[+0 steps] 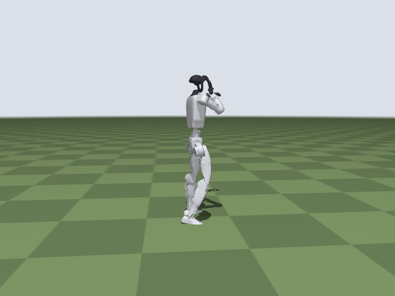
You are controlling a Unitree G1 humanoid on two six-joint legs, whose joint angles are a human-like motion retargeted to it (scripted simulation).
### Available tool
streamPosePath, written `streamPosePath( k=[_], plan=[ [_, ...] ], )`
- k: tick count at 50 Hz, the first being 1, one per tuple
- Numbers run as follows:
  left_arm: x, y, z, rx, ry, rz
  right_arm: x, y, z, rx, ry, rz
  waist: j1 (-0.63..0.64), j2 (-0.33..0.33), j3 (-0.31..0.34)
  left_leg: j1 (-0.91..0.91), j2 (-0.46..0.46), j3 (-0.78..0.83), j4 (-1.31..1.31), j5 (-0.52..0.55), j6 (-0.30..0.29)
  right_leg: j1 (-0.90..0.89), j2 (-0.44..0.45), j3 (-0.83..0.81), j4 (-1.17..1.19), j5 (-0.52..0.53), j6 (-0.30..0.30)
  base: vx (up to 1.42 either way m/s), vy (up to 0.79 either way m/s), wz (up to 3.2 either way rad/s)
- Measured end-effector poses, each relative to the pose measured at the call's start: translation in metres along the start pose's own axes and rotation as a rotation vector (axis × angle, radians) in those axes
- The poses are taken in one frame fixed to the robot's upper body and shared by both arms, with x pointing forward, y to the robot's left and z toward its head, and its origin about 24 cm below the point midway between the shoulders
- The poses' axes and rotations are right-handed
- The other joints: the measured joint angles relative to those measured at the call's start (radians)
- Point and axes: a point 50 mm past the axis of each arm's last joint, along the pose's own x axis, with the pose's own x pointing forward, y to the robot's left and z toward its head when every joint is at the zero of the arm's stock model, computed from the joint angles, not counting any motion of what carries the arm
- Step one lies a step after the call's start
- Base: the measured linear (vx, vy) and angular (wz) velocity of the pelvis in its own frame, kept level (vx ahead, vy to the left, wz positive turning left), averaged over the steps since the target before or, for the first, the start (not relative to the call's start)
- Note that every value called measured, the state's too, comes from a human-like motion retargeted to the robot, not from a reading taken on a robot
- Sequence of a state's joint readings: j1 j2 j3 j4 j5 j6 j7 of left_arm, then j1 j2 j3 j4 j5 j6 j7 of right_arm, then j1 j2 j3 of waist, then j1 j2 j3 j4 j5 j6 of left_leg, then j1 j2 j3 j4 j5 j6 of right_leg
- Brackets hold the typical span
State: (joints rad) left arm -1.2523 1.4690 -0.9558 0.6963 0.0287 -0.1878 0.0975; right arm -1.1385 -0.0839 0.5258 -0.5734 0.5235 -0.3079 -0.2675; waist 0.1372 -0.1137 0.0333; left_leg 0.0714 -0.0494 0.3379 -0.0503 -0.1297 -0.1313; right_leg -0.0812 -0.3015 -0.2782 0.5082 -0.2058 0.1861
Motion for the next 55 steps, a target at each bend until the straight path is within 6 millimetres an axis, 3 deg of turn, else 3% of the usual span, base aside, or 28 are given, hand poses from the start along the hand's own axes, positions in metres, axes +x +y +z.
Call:
streamPosePath(
  k=[2,4,8,13,15,18,21,25,28,31,35,38,40,46,50,55],
  plan=[
    [-0.004,-0.003,0.003,0.064,-0.065,0.011,-0.001,0.000,0.001,0.041,-0.025,-0.028,-0.010,0.006,-0.001,0.007,-0.001,0.016,-0.001,-0.004,0.000,-0.001,0.010,0.020,-0.026,-0.010,0.004,0.03,0.06,-0.44],
    [-0.010,-0.003,-0.009,0.171,-0.054,0.037,-0.002,0.001,0.002,0.078,-0.048,-0.052,-0.019,0.013,0.001,0.013,-0.005,0.033,-0.005,-0.006,0.002,0.000,0.019,0.039,-0.059,-0.017,0.009,0.03,0.05,-0.46],
    [-0.033,0.003,-0.069,0.330,0.204,0.054,0.001,0.003,0.002,0.126,-0.058,-0.069,-0.030,0.021,0.007,0.021,-0.012,0.068,-0.011,-0.009,0.012,0.007,0.032,0.076,-0.129,-0.011,0.016,0.02,0.03,-0.48],
    [-0.083,0.024,-0.143,0.126,0.721,0.112,0.005,0.000,0.003,0.113,-0.015,-0.036,-0.027,0.019,0.019,0.022,-0.015,0.105,-0.009,-0.015,0.027,0.015,0.040,0.108,-0.188,0.023,0.031,0.01,0.02,-0.39],
    [-0.105,0.031,-0.161,0.017,0.881,0.172,0.005,-0.004,0.004,0.096,0.005,-0.035,-0.026,0.022,0.022,0.019,-0.014,0.112,-0.005,-0.018,0.030,0.018,0.041,0.111,-0.203,0.037,0.041,0.01,0.01,-0.11],
    [-0.122,0.035,-0.172,-0.071,0.993,0.236,0.004,-0.009,0.006,0.063,0.024,-0.045,-0.027,0.036,0.025,0.012,-0.013,0.110,-0.001,-0.019,0.032,0.023,0.040,0.102,-0.217,0.052,0.055,0.01,0.01,0.06],
    [-0.115,0.031,-0.168,-0.095,0.957,0.233,0.003,-0.010,0.006,0.030,0.026,-0.047,-0.030,0.053,0.025,0.006,-0.015,0.090,-0.003,-0.016,0.031,0.031,0.036,0.076,-0.223,0.057,0.061,0.02,0.02,0.38],
    [-0.078,0.019,-0.139,-0.082,0.733,0.175,0.005,-0.005,0.005,0.002,0.011,-0.017,-0.043,0.078,0.020,0.000,-0.021,0.042,-0.014,-0.005,0.024,0.045,0.024,0.023,-0.216,0.052,0.049,0.02,0.03,0.69],
    [-0.038,0.012,-0.092,-0.044,0.460,0.172,0.006,0.002,0.003,-0.007,-0.007,0.008,-0.052,0.092,0.020,0.001,-0.029,-0.003,-0.030,0.010,0.016,0.058,0.011,-0.025,-0.202,0.042,0.031,0.02,0.04,0.82],
    [-0.006,0.010,-0.027,-0.002,0.133,0.220,0.006,0.007,0.002,-0.013,-0.028,0.007,-0.055,0.098,0.018,-0.001,-0.035,-0.043,-0.037,0.019,0.006,0.076,0.001,-0.071,-0.194,0.034,0.015,0.02,0.04,0.75],
    [0.006,0.007,0.061,-0.019,-0.282,0.286,0.004,0.007,0.001,-0.035,-0.058,-0.013,-0.054,0.096,0.012,-0.002,-0.039,-0.082,-0.037,0.025,-0.005,0.103,-0.005,-0.117,-0.200,0.029,0.003,0.02,0.03,0.54],
    [0.006,0.003,0.089,-0.098,-0.389,0.303,0.003,0.005,0.000,-0.065,-0.057,-0.033,-0.049,0.091,0.006,0.001,-0.041,-0.096,-0.037,0.026,-0.006,0.122,-0.005,-0.135,-0.213,0.028,0.001,0.03,0.01,0.26],
    [0.009,0.000,0.086,-0.143,-0.334,0.320,0.004,0.003,-0.002,-0.092,-0.044,-0.045,-0.043,0.087,0.003,0.005,-0.043,-0.099,-0.036,0.026,-0.004,0.131,-0.006,-0.140,-0.219,0.026,0.002,0.00,0.00,0.00],
    [0.011,-0.021,0.022,-0.135,0.037,0.213,0.004,0.004,-0.004,-0.128,-0.002,-0.011,-0.031,0.078,-0.013,0.010,-0.046,-0.089,-0.018,0.011,0.007,0.140,-0.011,-0.128,-0.219,0.017,0.005,0.00,0.00,0.00],
    [-0.004,-0.043,-0.023,0.020,0.189,0.013,0.005,0.008,-0.005,-0.111,-0.003,0.027,-0.029,0.073,-0.023,0.014,-0.048,-0.078,-0.008,0.002,0.012,0.134,-0.017,-0.112,-0.204,0.007,0.008,0.00,0.00,0.00],
    [-0.037,-0.061,-0.080,0.188,0.429,-0.167,0.009,0.010,-0.005,-0.108,-0.010,0.031,-0.016,0.059,-0.029,0.018,-0.053,-0.072,-0.005,-0.002,0.017,0.128,-0.024,-0.100,-0.189,-0.006,0.010,0.00,0.00,0.00]
  ],
)
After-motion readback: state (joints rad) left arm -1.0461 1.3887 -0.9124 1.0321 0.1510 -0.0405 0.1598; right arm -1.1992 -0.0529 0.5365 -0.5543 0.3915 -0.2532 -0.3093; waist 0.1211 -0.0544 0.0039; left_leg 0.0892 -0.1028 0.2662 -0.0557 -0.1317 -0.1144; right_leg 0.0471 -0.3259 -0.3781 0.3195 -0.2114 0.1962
